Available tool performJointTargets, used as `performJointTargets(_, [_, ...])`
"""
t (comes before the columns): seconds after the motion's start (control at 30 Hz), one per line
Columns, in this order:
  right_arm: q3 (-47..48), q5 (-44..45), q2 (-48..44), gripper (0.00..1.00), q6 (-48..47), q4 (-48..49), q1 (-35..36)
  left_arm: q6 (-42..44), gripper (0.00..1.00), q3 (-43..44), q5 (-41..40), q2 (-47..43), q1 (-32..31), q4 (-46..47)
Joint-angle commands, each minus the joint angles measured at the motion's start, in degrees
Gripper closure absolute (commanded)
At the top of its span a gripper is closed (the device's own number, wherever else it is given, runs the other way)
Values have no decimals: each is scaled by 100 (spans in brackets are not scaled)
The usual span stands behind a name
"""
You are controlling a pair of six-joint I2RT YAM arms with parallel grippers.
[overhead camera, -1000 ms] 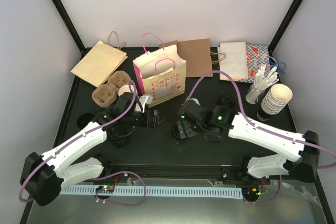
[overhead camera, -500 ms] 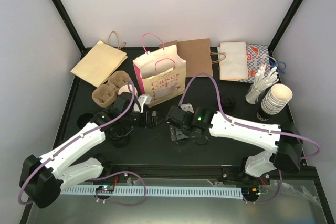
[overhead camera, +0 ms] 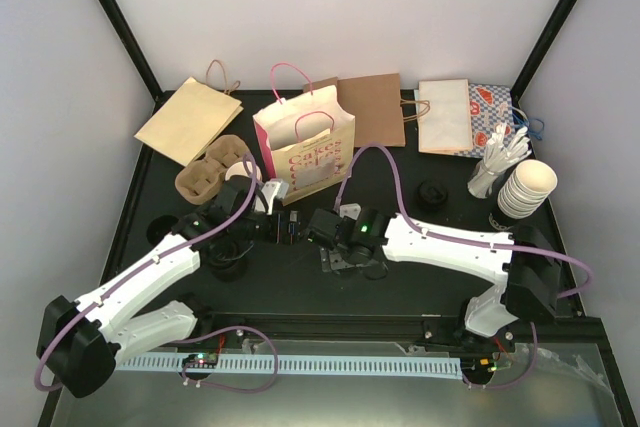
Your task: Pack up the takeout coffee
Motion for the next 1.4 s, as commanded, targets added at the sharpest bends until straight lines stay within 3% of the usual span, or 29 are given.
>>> performJointTargets(0.0, [221,254,42,12,143,-155,37,109,2,-39,149,-8,43,208])
performJointTargets(1.07, [243,233,445,15,62,40,-31,37,2,-281,231,-111,82,229])
performJointTargets(1.37, [285,165,479,22,-129,22,-37,39,2,-308,232,-126,85,232])
